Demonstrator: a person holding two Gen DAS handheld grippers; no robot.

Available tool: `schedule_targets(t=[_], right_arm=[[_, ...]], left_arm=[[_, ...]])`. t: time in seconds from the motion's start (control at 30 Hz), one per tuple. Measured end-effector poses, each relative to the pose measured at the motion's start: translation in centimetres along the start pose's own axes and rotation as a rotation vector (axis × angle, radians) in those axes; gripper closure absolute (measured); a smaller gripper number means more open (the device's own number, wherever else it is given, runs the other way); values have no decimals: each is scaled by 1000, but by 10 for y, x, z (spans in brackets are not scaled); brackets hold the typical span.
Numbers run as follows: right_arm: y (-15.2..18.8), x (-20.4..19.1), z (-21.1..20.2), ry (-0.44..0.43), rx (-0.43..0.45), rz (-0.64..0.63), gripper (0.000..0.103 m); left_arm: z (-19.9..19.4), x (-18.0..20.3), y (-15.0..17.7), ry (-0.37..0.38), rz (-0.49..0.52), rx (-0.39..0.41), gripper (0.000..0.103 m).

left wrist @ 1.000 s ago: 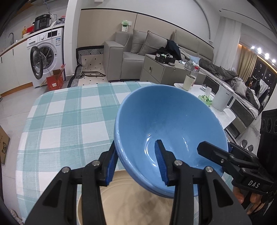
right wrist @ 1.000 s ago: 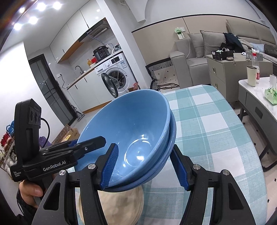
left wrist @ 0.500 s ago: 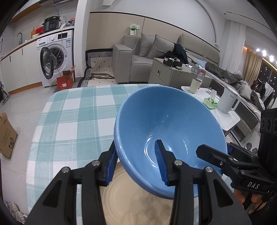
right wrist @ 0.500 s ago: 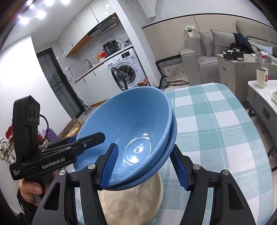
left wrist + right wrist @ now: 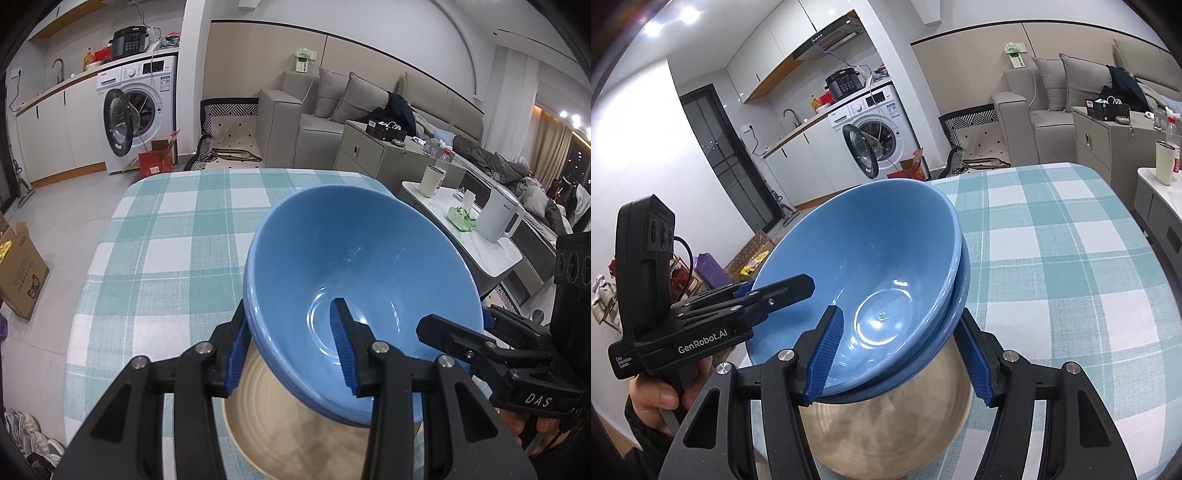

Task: Organize plates and bowls
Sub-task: 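Carry the right tool's bowl stack toward the beige plates while the left tool carries its bowl, then lower the right tool's bowls onto the beige plates while the left tool lowers and opens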

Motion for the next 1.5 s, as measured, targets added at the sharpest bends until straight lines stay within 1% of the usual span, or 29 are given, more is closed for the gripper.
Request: schedule_targets(t=[0.27, 0.5, 1.1, 1.5], right_arm=[[14, -6, 15, -4, -42, -11, 40], [23, -4, 25, 3, -76, -16, 40], [24, -7, 24, 17, -75, -44, 40], [24, -7, 25, 15, -80, -47, 40]], left_arm=[[6, -11, 14, -7, -23, -20, 62], [17, -15, 27, -4, -38, -56, 62], [22, -19, 36, 7, -53, -71, 62], [17, -19, 40, 10, -57, -77, 62]])
Point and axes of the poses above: each gripper's, at about its wrist camera, not at the fingertips, and z roughly the way its jaws point, x to its right, y to its underside, the point moved 10 cm from there along z, roughly the way its jaws point, and after that the axes turned 3 degrees about -x, right-handed, at the moved point
